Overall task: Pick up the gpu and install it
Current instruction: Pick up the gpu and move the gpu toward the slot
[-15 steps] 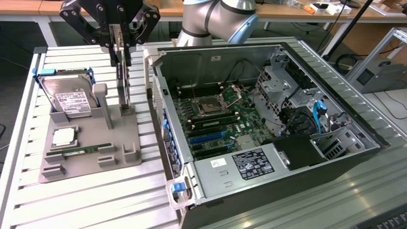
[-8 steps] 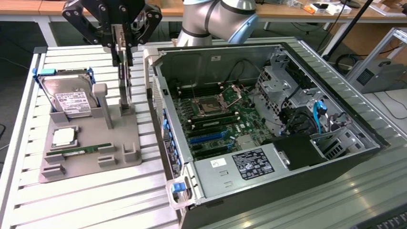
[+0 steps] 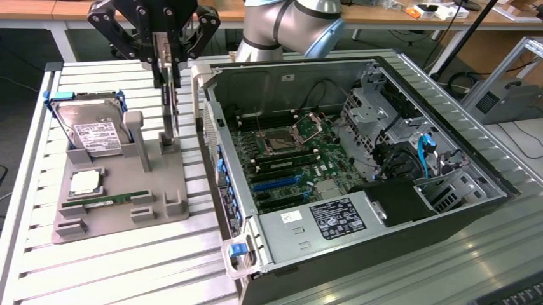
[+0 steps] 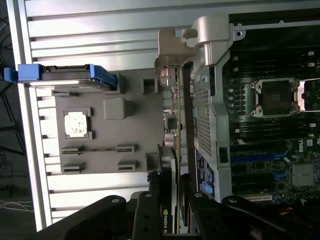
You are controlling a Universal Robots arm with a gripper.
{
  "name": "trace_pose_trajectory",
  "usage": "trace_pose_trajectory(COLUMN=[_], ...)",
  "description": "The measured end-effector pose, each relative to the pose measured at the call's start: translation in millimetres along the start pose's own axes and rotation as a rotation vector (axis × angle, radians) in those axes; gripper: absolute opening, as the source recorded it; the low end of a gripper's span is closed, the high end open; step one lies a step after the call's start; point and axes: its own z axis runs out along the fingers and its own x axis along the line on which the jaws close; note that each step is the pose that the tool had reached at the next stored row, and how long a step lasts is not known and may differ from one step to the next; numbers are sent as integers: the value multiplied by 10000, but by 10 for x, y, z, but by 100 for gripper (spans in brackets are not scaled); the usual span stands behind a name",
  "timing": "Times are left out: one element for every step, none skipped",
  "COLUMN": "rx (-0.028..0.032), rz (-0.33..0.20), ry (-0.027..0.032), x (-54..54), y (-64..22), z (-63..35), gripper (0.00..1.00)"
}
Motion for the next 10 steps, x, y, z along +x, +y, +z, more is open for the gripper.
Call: trace_pose_trajectory(rx=[-1, 0, 0, 0, 0, 0, 1, 0, 0, 0], rz=[0, -1, 0, 0, 0, 0, 0, 0, 0, 0], ry=[0, 0, 0, 0, 0, 0, 1, 0, 0, 0], x=[-3, -8, -12, -16, -19, -23, -27, -33, -37, -40], y=[0, 1, 1, 1, 1, 2, 2, 3, 3, 3], z=[0, 0, 0, 0, 0, 0, 0, 0, 0, 0], gripper=[27, 27, 27, 27, 27, 27, 27, 27, 27, 27])
